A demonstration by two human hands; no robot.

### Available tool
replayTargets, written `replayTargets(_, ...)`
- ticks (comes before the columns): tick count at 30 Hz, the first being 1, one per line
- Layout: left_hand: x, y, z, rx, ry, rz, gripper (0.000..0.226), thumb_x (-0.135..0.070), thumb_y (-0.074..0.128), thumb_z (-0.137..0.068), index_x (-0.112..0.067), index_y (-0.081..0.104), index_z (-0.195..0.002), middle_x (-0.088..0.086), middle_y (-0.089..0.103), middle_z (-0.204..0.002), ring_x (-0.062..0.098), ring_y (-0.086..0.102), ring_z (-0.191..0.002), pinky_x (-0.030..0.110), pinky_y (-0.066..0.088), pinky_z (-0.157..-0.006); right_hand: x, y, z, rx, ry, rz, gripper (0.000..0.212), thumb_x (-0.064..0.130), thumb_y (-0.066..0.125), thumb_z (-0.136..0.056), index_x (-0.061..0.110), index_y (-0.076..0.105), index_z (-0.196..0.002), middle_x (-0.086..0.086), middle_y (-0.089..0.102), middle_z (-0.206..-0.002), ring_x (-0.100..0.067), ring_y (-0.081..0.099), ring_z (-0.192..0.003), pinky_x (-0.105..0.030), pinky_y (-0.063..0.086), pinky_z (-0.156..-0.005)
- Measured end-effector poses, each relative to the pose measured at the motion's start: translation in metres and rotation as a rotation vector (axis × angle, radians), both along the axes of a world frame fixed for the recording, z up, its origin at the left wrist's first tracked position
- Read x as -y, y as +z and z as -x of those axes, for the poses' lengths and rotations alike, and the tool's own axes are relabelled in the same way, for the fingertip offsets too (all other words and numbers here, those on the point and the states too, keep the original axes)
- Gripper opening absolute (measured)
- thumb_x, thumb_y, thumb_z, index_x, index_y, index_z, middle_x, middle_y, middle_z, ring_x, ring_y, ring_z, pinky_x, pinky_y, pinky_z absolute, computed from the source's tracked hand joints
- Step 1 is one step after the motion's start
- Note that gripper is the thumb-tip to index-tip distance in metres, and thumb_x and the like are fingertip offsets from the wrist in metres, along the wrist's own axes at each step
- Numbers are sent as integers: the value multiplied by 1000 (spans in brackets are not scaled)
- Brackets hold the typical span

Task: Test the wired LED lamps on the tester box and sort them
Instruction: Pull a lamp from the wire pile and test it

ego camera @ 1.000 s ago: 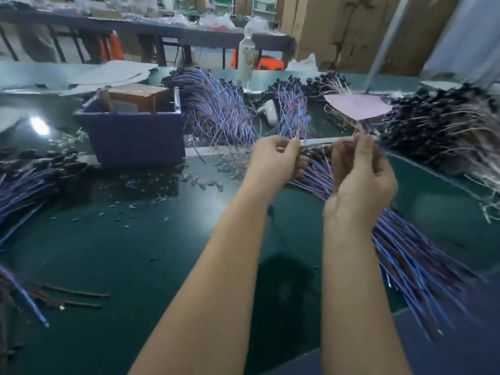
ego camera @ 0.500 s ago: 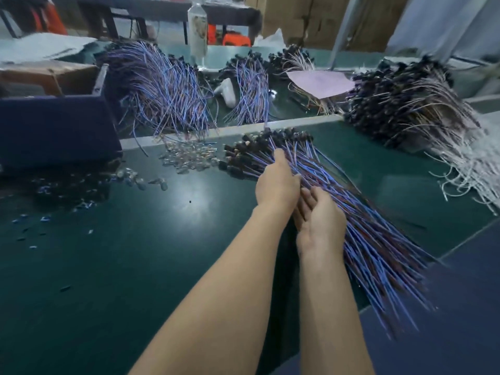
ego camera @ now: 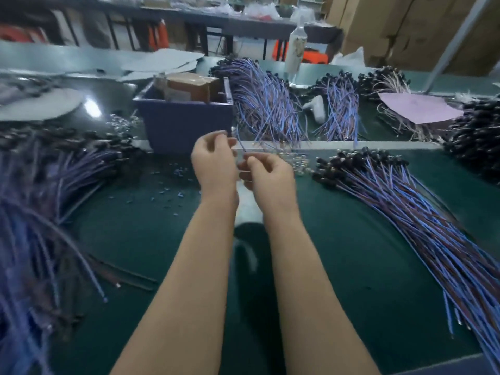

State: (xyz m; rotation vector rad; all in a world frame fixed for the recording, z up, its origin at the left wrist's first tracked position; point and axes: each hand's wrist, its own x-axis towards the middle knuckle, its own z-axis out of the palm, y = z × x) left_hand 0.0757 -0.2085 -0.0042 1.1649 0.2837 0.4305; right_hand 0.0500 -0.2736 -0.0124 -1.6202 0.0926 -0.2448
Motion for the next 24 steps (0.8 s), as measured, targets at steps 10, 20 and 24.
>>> replayTargets(10, -166, 1, 27, -17, 523, 174, 18, -1, 38, -91, -10, 52, -97, 3, 58, -87, 10, 52, -67, 24, 43, -66, -181, -20, -12, -25, 480, 560, 49, 11, 48, -92, 27, 46, -138, -12, 52, -133, -26, 51, -118, -38, 43, -99)
replayTargets(20, -185, 3, 22, -12, 539, 325, 20, -1, 38, -91, -16, 51, -91, -2, 60, -83, 7, 52, -64, 19, 41, -55, -208, -14, -31, -133, 430, 788, 29, 28, 44, -95, 17, 48, -122, -14, 59, -120, -32, 54, -108, -35, 41, -79)
replayTargets(24, -181, 3, 23, -5, 528, 296, 19, -1, 38, -90, -14, 51, -95, -2, 60, -78, 11, 52, -68, 24, 42, -65, -200, -14, -24, 6, 294, 515, 18, 30, 52, -93, 12, 56, -95, -7, 66, -93, -24, 57, -86, -30, 39, -69)
